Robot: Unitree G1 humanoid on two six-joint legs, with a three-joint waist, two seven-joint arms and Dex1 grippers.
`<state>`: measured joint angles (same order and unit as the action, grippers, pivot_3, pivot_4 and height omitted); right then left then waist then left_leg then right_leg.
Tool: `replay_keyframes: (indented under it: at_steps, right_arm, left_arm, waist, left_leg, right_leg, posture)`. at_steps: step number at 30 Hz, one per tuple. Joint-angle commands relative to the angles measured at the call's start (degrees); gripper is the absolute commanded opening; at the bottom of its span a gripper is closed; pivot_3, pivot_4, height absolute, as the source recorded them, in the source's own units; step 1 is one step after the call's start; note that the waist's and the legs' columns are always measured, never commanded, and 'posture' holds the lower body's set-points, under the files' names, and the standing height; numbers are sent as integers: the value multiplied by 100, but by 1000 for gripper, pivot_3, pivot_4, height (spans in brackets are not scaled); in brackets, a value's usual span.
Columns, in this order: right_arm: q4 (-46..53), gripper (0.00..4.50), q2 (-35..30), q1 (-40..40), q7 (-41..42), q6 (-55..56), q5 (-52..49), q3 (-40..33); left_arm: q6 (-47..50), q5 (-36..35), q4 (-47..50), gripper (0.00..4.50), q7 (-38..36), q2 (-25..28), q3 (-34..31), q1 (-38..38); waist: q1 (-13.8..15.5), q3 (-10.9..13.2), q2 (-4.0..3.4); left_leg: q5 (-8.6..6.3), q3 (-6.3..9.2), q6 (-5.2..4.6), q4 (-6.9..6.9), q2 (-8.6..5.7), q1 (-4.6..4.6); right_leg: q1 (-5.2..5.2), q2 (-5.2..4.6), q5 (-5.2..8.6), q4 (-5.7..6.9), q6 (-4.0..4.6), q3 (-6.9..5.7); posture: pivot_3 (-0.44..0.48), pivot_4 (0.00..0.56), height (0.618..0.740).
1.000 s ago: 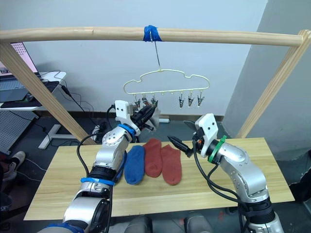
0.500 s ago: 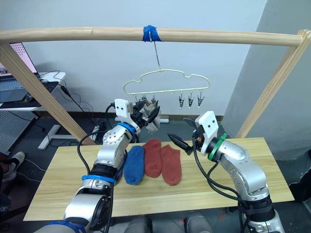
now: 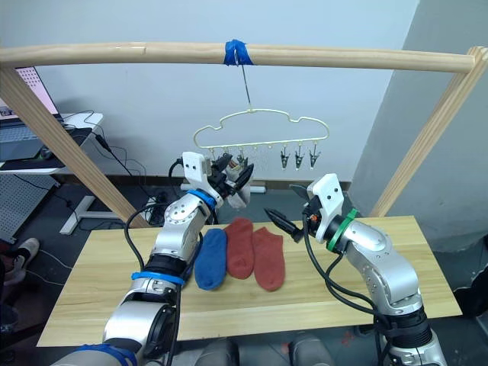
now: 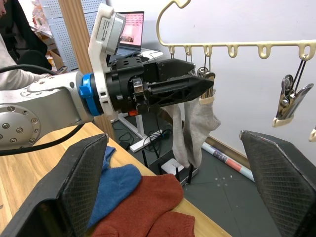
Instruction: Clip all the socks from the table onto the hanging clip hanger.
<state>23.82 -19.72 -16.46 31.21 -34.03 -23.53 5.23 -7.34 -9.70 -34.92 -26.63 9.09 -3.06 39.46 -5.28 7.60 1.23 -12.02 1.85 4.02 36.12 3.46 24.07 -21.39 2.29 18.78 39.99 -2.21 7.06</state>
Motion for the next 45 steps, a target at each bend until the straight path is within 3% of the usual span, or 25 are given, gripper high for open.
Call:
replay_keyframes:
  at_steps: [1,24,27,36,41,45]
  right_arm:
    - [131,4500,-12,-96,-2,133,-42,-116]
    - [161,4500,-46,-105,-49,104,-42,-141]
    - [161,4500,-42,-100,-45,103,-52,-142]
    - [124,4500,-11,-90,-33,131,-42,-102]
    - [26,4500,43,-43,-30,183,14,-12]
    - [-847,4500,72,-65,-221,388,628,365]
  left_arm:
    - [-104,39,-38,3568,29,-12,-12,202]
    - [-538,136,-799,3568,357,-85,-96,676]
    - [-546,75,-810,2941,315,-82,-136,691]
    - [-519,48,-745,92,229,-95,-175,688]
    - [-401,41,-589,41,102,-37,-157,574]
    - [171,-102,-121,41,-109,44,-146,402]
  waist:
    - [-5,0,0]
    - [-126,0,0]
    - [-127,0,0]
    - [-126,0,0]
    - [-126,0,0]
    - [-126,0,1]
  left_leg:
    - [0,0,0,0,0,0]
    - [0,2,0,1,-1,0]
    - [0,1,0,0,-1,0]
    - [0,2,0,1,-1,0]
    - [0,2,0,0,-1,0]
    - [0,2,0,0,0,-5]
  right_leg:
    - [0,0,0,0,0,0]
    - [1,0,0,1,0,-1]
    - [1,0,0,1,0,0]
    - [2,0,0,1,0,-1]
    - [2,0,0,1,0,-1]
    - [6,0,0,1,0,-1]
  posture:
    - [-98,84,740]
    - [-114,93,740]
    - [-111,95,740]
    - [-105,95,740]
    - [-93,94,740]
    - [-82,95,740]
